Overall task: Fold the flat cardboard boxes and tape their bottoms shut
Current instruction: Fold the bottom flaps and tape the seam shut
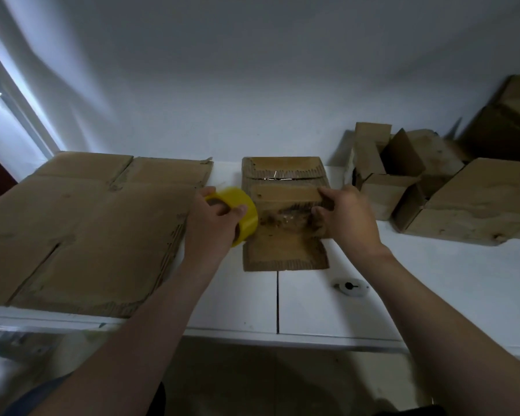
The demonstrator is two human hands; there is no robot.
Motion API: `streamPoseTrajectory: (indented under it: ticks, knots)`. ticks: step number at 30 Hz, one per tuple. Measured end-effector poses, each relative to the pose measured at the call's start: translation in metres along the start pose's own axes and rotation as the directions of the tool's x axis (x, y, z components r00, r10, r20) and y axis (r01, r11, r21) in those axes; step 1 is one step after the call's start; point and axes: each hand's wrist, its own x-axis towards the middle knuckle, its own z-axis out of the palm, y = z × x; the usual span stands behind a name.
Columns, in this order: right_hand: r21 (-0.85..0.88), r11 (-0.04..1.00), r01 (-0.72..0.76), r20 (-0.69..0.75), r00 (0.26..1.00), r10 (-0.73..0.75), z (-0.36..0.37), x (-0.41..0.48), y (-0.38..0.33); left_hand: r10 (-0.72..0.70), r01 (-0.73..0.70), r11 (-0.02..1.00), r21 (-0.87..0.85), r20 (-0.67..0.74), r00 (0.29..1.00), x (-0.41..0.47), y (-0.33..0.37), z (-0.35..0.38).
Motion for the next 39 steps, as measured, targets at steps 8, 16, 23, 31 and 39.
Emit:
streamPoseTrajectory:
  ticks: [8, 16, 23, 31, 39]
  knots:
    - [0.023, 0.993, 0.119, -0.003, 0.993, -0.119, -0.004, -0.018, -0.037, 0.074, -0.077, 0.996, 0.050, 0.050, 0.996, -0.028, -0.002, -0.021]
    - [0.204, 0.976, 0.082, -0.069, 0.995, -0.069, -0.013, 0.011, -0.017, 0.063, -0.075, 0.989, 0.127, 0.092, 0.994, -0.053, -0.015, -0.022]
    - [0.288, 0.954, 0.088, 0.255, 0.953, -0.165, 0.011, 0.023, -0.017, 0.072, -0.081, 0.983, 0.163, 0.062, 0.995, -0.051, -0.016, -0.007]
    - [0.276, 0.961, -0.027, 0.136, 0.991, -0.011, 0.005, 0.019, -0.002, 0.089, -0.084, 0.982, 0.170, -0.024, 0.996, -0.024, -0.003, -0.001]
    - [0.164, 0.985, -0.052, 0.121, 0.992, 0.032, -0.014, -0.002, -0.005, 0.087, -0.077, 0.988, 0.133, -0.066, 0.994, -0.006, 0.011, -0.016]
